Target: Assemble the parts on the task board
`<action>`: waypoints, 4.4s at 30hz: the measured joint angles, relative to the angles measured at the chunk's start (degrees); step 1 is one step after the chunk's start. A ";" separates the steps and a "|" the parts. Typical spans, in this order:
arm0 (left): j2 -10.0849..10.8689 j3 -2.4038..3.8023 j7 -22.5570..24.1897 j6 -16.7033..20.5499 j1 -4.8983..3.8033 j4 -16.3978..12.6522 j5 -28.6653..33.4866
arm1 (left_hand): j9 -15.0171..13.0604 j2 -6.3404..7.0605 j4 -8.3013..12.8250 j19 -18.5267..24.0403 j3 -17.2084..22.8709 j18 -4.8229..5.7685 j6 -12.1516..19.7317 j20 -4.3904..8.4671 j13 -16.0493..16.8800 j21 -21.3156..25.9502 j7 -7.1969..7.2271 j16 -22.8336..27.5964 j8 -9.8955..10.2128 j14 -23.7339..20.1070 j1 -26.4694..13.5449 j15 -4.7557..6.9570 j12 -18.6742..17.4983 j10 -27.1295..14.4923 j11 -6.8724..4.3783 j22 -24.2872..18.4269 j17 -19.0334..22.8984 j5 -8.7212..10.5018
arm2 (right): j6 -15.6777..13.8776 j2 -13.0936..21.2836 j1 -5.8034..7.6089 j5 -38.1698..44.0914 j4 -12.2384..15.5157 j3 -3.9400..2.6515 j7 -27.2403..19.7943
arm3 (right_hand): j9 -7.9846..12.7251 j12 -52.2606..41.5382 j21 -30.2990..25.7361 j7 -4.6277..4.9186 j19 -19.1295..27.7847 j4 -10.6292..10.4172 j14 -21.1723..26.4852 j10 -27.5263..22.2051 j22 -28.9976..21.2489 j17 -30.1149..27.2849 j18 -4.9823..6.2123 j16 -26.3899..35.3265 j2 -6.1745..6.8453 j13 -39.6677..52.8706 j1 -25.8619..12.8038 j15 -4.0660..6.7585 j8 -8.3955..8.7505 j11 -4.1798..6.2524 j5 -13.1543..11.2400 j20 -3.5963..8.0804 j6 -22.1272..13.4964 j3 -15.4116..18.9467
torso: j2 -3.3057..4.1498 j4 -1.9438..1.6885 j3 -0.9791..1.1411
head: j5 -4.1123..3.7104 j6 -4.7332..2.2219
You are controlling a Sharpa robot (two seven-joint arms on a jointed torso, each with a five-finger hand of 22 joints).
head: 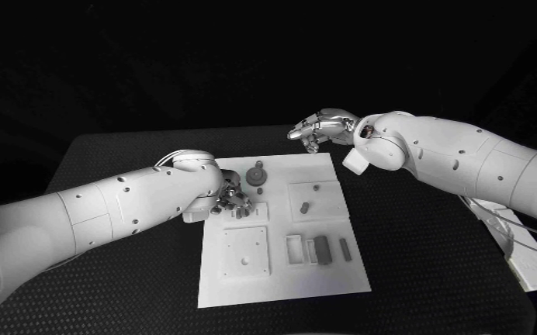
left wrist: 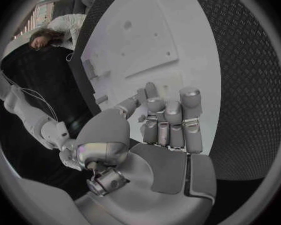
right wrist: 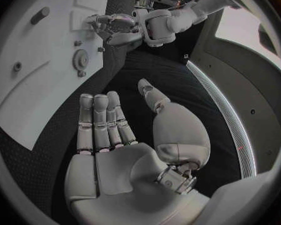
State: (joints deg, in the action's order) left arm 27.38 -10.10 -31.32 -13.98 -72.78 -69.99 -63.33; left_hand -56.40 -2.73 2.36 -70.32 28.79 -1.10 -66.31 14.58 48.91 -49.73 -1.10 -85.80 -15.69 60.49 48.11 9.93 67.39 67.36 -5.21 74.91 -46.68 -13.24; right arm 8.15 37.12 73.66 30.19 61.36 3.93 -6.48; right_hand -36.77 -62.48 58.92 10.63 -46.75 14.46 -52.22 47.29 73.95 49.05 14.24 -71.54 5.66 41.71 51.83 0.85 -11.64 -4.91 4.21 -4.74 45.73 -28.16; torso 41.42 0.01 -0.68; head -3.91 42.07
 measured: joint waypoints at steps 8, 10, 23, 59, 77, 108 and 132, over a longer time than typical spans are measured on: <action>0.06 -0.01 -0.15 0.80 0.03 0.00 0.33 | -0.24 0.00 0.01 0.07 0.00 0.00 0.00 -0.08 0.00 0.00 0.00 0.00 -0.01 -0.01 0.00 -0.02 0.00 0.00 0.00 0.00 0.00 0.12 | 0.00 -0.04 0.00 0.00 -0.01 0.00 0.00 | 0.00 0.00 0.00 0.22 0.00 0.00 -0.01 0.00 0.00 0.00 0.00 0.00 0.00 0.00 0.00 -0.01 0.00 0.00 0.00 0.00 -0.05 0.00 | -0.01 -0.01 -0.01 | -0.01 0.02; 0.11 -0.01 -0.16 0.99 0.04 0.00 0.41 | -0.26 0.00 0.01 0.08 0.00 0.00 0.00 -0.08 0.00 0.00 0.01 0.00 -0.08 -0.01 0.00 -0.03 0.00 0.00 0.00 0.00 0.00 0.20 | 0.00 -0.04 0.00 0.00 -0.02 0.00 0.00 | 0.00 0.00 0.00 0.21 0.00 0.00 -0.01 0.00 0.00 0.00 0.00 0.00 0.00 0.00 0.00 -0.01 0.00 0.00 0.00 0.00 -0.04 0.00 | -0.01 -0.01 -0.01 | -0.01 0.04; 0.00 -0.01 -0.33 1.38 0.06 0.25 0.95 | -0.44 0.00 0.01 0.09 0.00 0.00 0.01 -0.10 0.00 -0.01 0.01 0.00 -0.24 -0.04 0.00 -0.19 0.00 -0.01 0.00 0.00 0.00 0.29 | 0.00 -0.02 0.00 0.00 0.02 0.00 0.01 | 0.00 0.00 0.00 0.20 0.00 0.00 0.12 0.00 0.00 0.00 -0.01 0.00 0.00 -0.06 0.00 0.11 0.00 0.00 0.00 0.00 -0.05 0.00 | -0.01 0.00 -0.01 | -0.04 0.08; -0.60 0.09 -0.72 1.02 0.47 1.00 1.79 | -0.47 -0.65 -0.12 0.21 0.51 0.00 2.60 0.27 0.06 0.43 -0.30 0.22 0.45 -0.23 -0.60 0.20 0.00 -0.83 0.82 0.03 0.12 4.68 | 0.07 0.14 0.00 0.00 0.10 0.00 0.05 | 0.00 0.00 0.00 -0.02 0.00 0.00 0.10 -0.20 0.00 -0.05 0.00 0.00 0.00 -0.10 0.00 0.09 0.00 -0.20 0.00 0.00 -0.04 0.00 | -0.02 -0.01 -0.01 | -0.23 0.31; -0.49 0.18 -0.98 0.30 0.36 0.99 1.87 | 2.77 5.64 2.00 0.43 5.62 -0.01 2.79 0.06 0.18 0.65 -0.12 0.22 2.10 -0.84 -6.50 -0.01 0.00 -1.53 1.51 0.01 0.12 10.19 | 0.42 0.15 0.00 0.00 0.10 0.00 0.23 | 0.00 0.00 0.00 0.23 0.00 0.00 0.01 -0.40 0.00 -0.10 0.00 0.00 0.00 -0.13 0.00 0.00 0.00 0.01 0.00 0.00 -0.07 0.00 | -0.02 -0.02 -0.01 | -0.29 0.41; -0.61 0.19 -0.82 0.44 0.36 1.30 1.94 | 2.64 2.88 6.51 0.52 5.85 -0.01 2.57 -0.05 0.23 0.65 -0.34 0.22 1.37 -0.95 -3.61 -0.16 0.00 -1.74 1.30 0.00 0.11 10.42 | 0.52 0.12 0.00 0.00 0.13 0.00 0.31 | 0.04 -0.24 0.00 0.06 0.00 0.00 0.11 -0.40 0.00 -0.15 0.00 0.00 0.00 -0.18 0.00 0.10 0.00 0.00 0.00 0.00 -0.09 0.00 | -0.02 0.00 0.00 | -0.18 0.36; -0.61 0.13 -0.43 1.40 0.44 1.61 1.93 | 2.50 5.07 5.28 0.61 4.48 -0.01 2.71 -0.16 0.09 0.42 -0.47 0.22 0.31 -0.94 -5.21 -0.37 0.00 -1.73 1.30 0.00 0.31 10.58 | 0.53 0.14 0.00 0.00 0.15 0.01 0.33 | 0.04 -0.23 0.00 0.17 0.00 0.00 0.14 -0.40 0.00 -0.15 0.00 0.00 0.00 -0.24 0.00 0.12 0.00 0.00 0.00 0.00 -0.17 0.00 | 0.00 0.02 0.00 | -0.13 0.43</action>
State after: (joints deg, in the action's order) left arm 26.78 -9.97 -31.75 -12.58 -72.34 -68.37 -61.40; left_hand -53.90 2.33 7.64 -69.71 33.27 -1.11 -63.60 14.42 49.00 -49.31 -1.58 -85.58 -15.38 59.55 42.90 9.56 67.39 65.62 -3.91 74.91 -46.37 -2.65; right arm 8.68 37.26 73.66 30.19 61.52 3.94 -6.16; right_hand -36.73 -62.71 58.92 10.81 -46.75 14.46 -52.08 46.89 73.95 48.90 14.24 -71.55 5.66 41.47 51.83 0.97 -11.64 -4.91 4.21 -4.75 45.57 -28.16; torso 41.42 0.03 -0.68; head -4.04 42.50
